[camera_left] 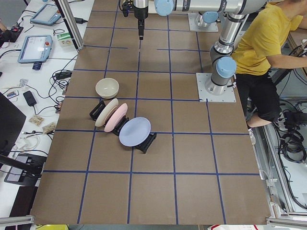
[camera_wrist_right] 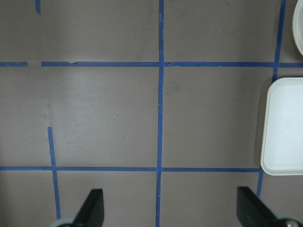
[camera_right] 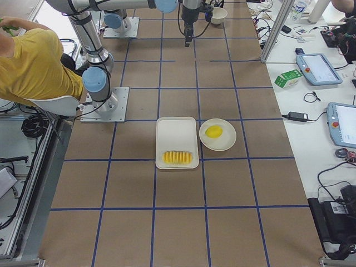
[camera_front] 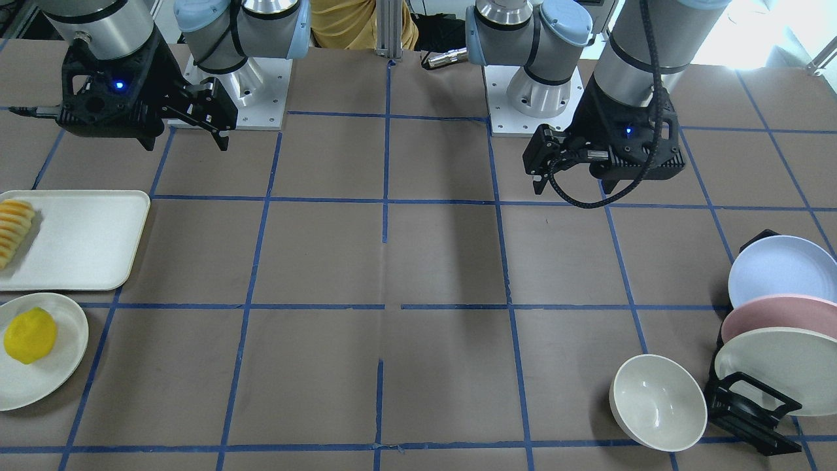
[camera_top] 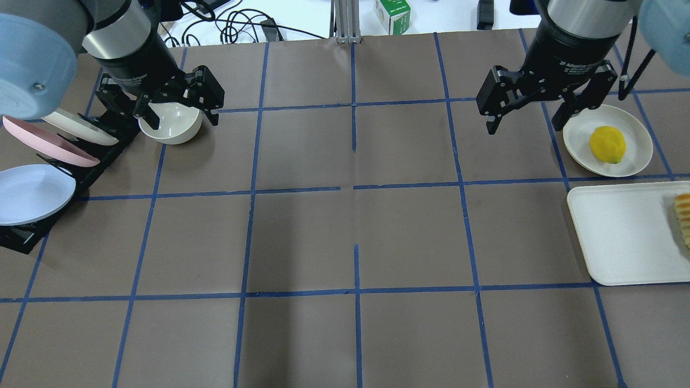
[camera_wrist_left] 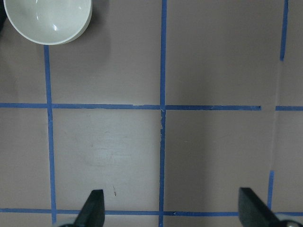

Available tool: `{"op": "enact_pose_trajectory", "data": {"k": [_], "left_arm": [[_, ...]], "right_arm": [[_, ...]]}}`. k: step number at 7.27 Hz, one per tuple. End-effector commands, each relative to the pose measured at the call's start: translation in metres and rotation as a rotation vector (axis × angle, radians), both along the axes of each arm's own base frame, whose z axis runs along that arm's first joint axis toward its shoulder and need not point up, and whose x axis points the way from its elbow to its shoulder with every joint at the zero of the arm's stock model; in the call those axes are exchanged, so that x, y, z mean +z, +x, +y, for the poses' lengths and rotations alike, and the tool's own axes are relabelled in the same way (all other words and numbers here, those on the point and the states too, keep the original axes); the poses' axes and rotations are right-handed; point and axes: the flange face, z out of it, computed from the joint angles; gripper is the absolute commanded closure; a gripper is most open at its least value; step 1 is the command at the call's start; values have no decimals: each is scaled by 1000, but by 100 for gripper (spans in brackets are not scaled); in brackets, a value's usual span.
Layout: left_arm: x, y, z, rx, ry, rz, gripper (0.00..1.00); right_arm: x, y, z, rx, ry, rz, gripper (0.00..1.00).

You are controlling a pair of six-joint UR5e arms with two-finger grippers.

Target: Place bowl and put lemon in it

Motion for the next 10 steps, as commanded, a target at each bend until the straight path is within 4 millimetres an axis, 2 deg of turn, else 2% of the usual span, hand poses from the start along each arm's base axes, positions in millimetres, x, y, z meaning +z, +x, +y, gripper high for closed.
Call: {"op": "enact_pose_trajectory", "data": {"k": [1,2,3,4,5,6,7,8,9,10], "left_arm": [[3,1,0,-3,-2,-14,0],[-4,14,-15,-30,-3,-24,0],[-21,58,-53,-133,-36,-92,0],[-55,111,-85,-78,-11,-80,0],[-98,155,-115,-139,-12,-87,0],[-131,192,-135,-116,-14,-82,0],[-155,215,-159,-95,-33,-35,0],[-182,225,-183,-113,-21,-32,0],[-211,231,-202,-122,-38,-37,0],[-237,235,-214,-125,-56,-45,0]], "right_arm": [[0,0,0,0,-1,0,0],[-1,-1,0,7,2,-1,0],[0,-1,-2,10,-9,-1,0],[-1,-12,-5,-13,-8,-1,0],[-12,-33,-16,-31,9,-3,0],[-34,-82,-37,-29,55,23,0],[-60,-155,-53,-87,110,87,0],[-91,-214,-78,-60,93,91,0],[-116,-250,-104,11,18,103,0],[-143,-264,-120,23,12,120,0]]}}
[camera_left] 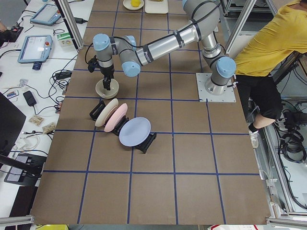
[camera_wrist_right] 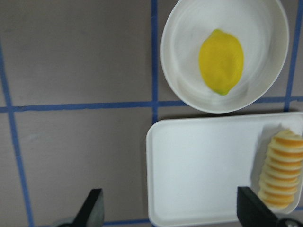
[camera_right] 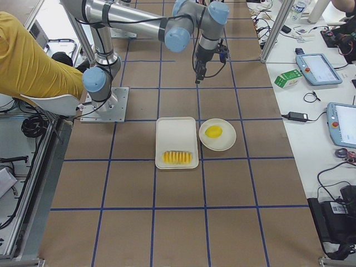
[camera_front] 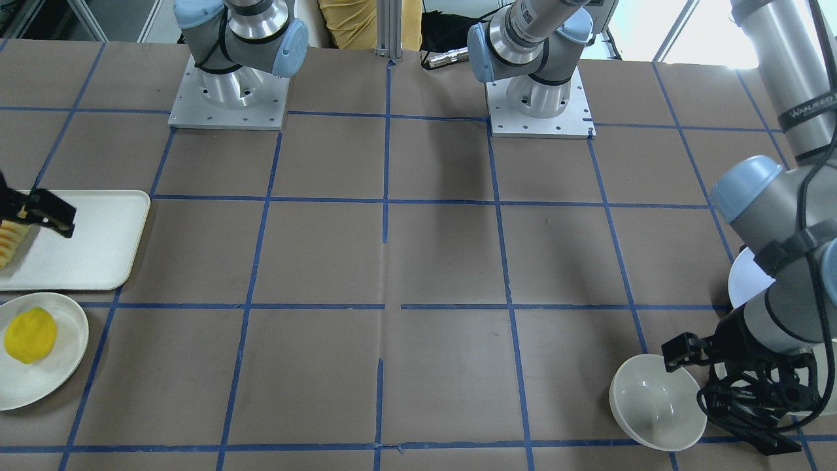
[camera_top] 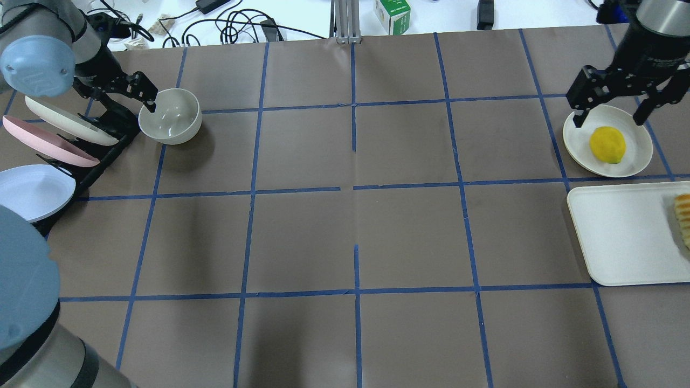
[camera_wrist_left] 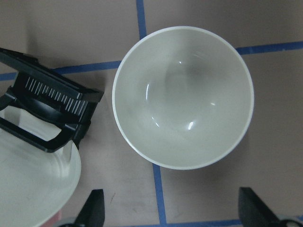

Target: Place bowl and put lemon in it

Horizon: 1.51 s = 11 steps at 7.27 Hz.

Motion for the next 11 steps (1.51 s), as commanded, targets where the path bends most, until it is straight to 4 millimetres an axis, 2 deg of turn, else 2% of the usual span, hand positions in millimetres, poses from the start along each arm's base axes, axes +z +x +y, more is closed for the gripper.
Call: {"op": "enact_pose_trajectory", "data": {"k": [1,2,3,4,6,7,8,9,10,11], "left_arm": [[-55,12,-21,-45,0,-1,0],[-64,23,-18,-51,13,3,0],[-69,24,-17,-45,26,8,0],[-65,24,-15,-36,29,5,0],[-75,23,-16,-32,39,17,3],[-84,23,-17,22,47,23,22],[-83,24,-18,48,44,23,48],[-81,24,-19,50,40,23,65],[-80,22,-21,47,31,42,82],[-79,22,-21,47,29,43,92]], "right_arm": [[-62,-40,-34,19,-11,11,0],[-91,-50,-46,13,-15,18,0],[-112,-67,-54,-5,-29,25,0],[-135,-72,-61,-1,-5,10,0],[-155,-76,-69,20,-29,24,0],[-170,-78,-73,22,-16,15,0],[-188,-78,-76,25,-4,8,0],[-199,-79,-74,25,13,1,0],[-200,-79,-74,66,20,-4,0],[-201,-79,-73,83,24,-6,1]]}}
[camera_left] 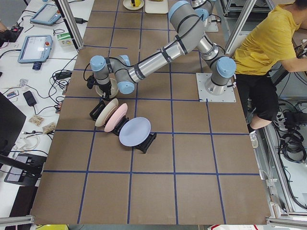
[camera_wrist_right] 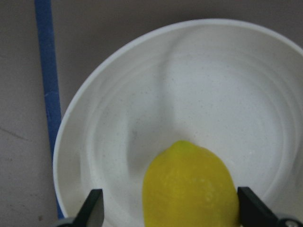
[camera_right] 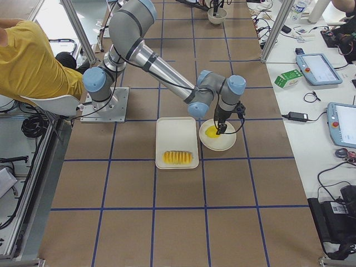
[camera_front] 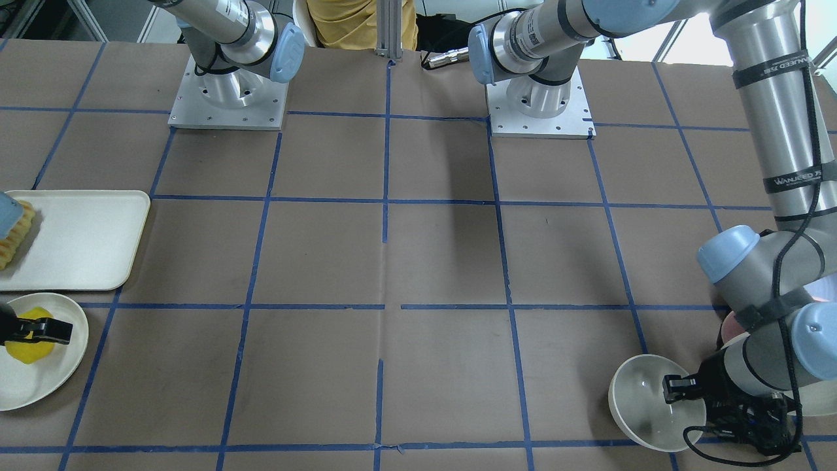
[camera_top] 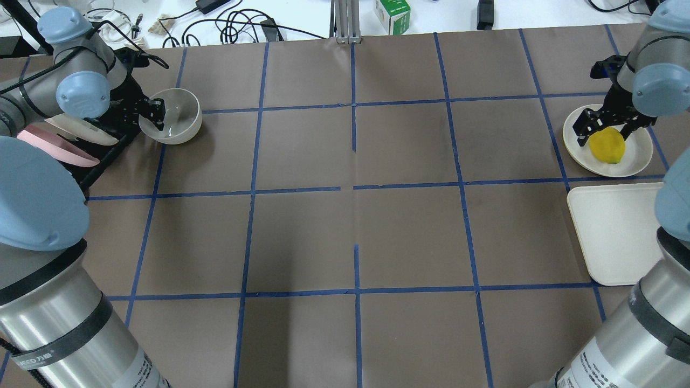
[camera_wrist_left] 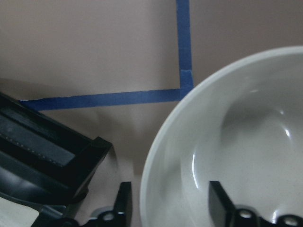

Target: Place bowl and put lemon in it

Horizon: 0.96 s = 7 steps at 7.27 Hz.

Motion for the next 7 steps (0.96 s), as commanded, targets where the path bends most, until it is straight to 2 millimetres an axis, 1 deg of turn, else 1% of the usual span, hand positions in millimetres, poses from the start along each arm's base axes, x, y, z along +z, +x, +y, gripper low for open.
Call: {"op": "enact_pose_trajectory", "data": {"k": [1,2,3,4,5,6,7], "left_arm": [[3,-1,-1,1,-8,6,100],[8,-1,-1,1,-15,4,100],[15,-3,-1,-2,-22,1,100],[25,-14,-1,-14,-7,12,100],[41,-33,3,-23,16,60,100],[47,-42,5,-32,18,62,100],[53,-56,7,-38,31,68,100]], "right_arm": [[-2,0,1,29,14,-6,56],[0,-1,1,23,10,-6,88],[5,-4,1,15,7,-5,100],[16,-12,6,1,21,-14,100],[50,-6,13,-6,24,-23,100],[88,5,24,-1,27,-36,100],[113,20,32,5,26,-71,100]]}}
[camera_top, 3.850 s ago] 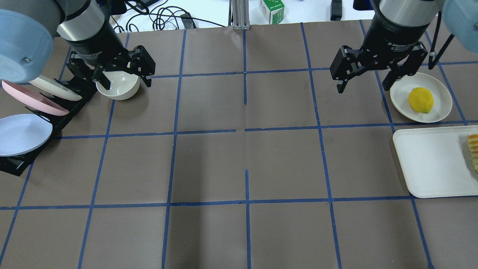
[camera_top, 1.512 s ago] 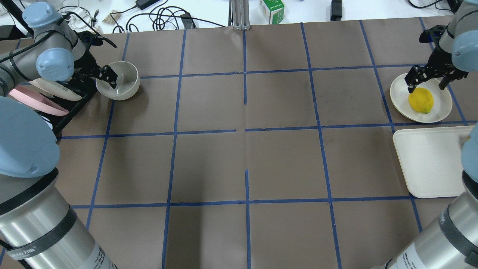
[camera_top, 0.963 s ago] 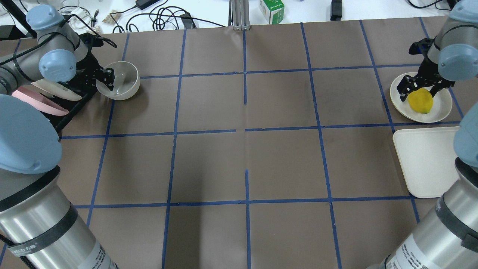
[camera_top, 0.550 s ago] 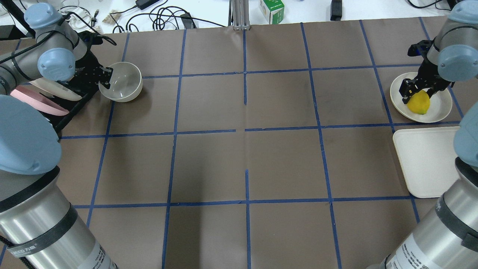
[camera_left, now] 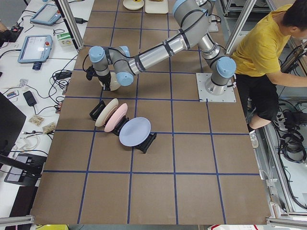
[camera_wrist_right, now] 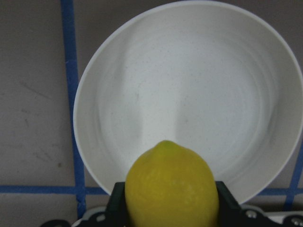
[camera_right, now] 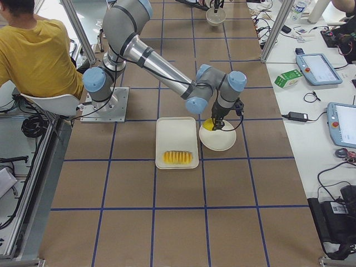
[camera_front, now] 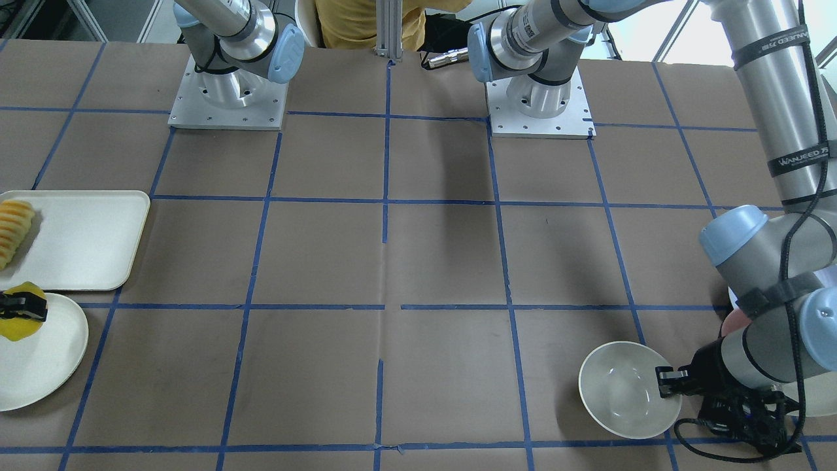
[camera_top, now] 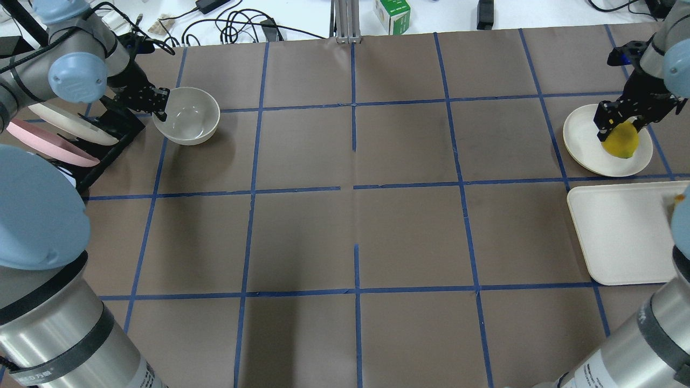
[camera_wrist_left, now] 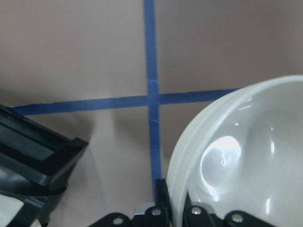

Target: Place bowl and put lemon in it

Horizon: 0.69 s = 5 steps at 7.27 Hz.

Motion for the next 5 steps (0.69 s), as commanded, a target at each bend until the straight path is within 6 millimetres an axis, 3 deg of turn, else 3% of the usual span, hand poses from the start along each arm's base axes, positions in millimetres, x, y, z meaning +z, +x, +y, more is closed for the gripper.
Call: {"op": "enact_pose_trajectory", "data": {"k": [1,3,5], "left_arm": [[24,-51,6,26,24,34,100],[29,-167,29,57,52,166,100],[14,-292,72,151,102,155,100]], "right_arm": [[51,34,17,11,4,-63,100],[87,94,29,-17,21,-53,100],[106,147,37,-26,19,-81,100]]}}
